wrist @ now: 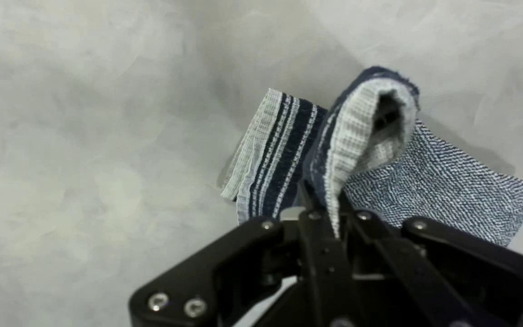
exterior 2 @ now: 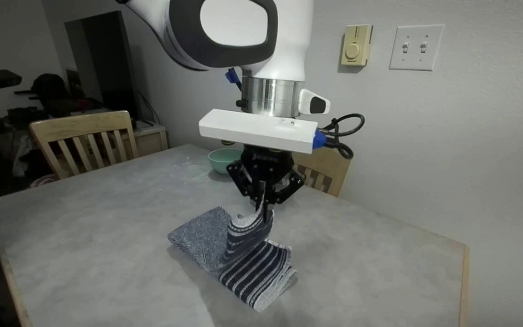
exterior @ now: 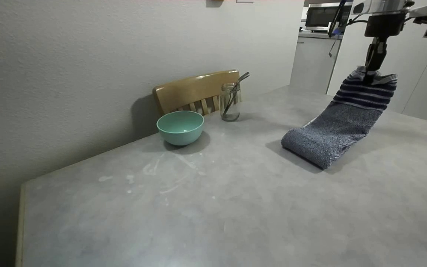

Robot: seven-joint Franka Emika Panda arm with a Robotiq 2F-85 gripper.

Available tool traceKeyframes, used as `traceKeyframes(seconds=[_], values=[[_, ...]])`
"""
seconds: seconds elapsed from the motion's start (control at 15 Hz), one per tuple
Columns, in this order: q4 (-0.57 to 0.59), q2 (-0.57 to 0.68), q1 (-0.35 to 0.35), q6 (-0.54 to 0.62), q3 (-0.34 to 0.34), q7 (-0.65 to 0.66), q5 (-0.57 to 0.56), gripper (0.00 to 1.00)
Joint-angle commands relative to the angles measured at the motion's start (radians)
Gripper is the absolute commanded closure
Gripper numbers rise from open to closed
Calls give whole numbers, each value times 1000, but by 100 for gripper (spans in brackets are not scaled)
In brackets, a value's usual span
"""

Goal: Fold the towel on the table.

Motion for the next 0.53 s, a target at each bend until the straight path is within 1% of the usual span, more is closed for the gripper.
traceKeyframes(seconds=[0.0,0.07,0.13,0.2,0.33,0.4,0.47], values=[[77,42,-14,-34,8,-11,7,98],[92,50,-18,-54,12,-18,18,98],[103,60,-20,-63,14,-20,22,68],[113,67,-21,-79,15,-22,24,67],[119,76,-22,-89,19,-22,25,55],[119,77,-21,-96,22,-22,25,46],[118,79,-19,-96,23,-19,22,40]])
